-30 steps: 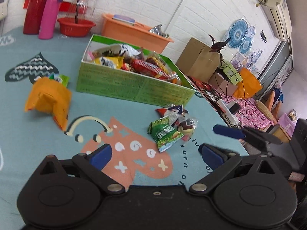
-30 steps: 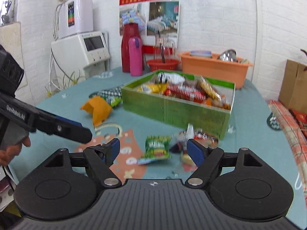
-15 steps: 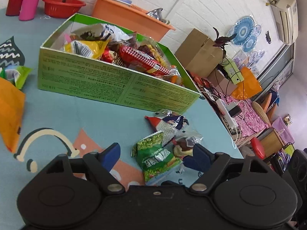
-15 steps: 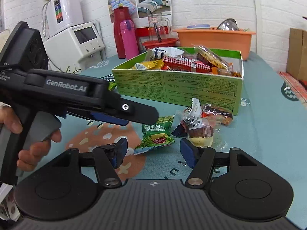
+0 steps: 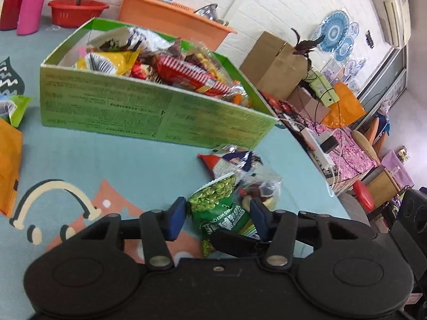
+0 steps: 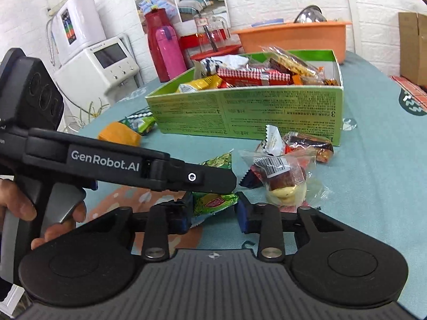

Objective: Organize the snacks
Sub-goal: 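Move the left tool back and grasp the green pea snack bag, then carry the green pea bag into the green box and release it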

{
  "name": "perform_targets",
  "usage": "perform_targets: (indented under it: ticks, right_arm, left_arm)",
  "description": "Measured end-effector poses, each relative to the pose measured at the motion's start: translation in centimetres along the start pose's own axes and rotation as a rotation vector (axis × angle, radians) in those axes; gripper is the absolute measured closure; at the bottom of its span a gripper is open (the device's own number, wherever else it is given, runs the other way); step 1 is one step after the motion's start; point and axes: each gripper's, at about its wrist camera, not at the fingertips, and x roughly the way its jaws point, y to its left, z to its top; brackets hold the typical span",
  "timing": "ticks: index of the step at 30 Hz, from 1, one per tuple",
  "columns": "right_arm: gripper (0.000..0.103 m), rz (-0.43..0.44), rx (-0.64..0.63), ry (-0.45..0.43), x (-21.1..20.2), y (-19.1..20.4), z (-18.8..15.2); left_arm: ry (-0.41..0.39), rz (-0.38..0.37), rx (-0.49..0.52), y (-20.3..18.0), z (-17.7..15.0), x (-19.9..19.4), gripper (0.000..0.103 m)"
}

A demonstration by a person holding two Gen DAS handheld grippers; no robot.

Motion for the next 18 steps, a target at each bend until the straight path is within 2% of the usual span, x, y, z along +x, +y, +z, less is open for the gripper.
perform_targets:
  ticks: [9, 18]
  right_arm:
    - [0.046, 0.006, -0.068, -0.159, -3.4, 1.0, 3.6]
    - [0.047, -0.02, -0.107, -0.278, -2.4, 0.0, 8.1]
  left_arm:
    - [-0.137, -0.029, 0.084, -2.9, 3.8, -3.4, 0.025]
    - [-0.205, -0.014, 0.142, -4.2, 9.2, -2.3, 0.025]
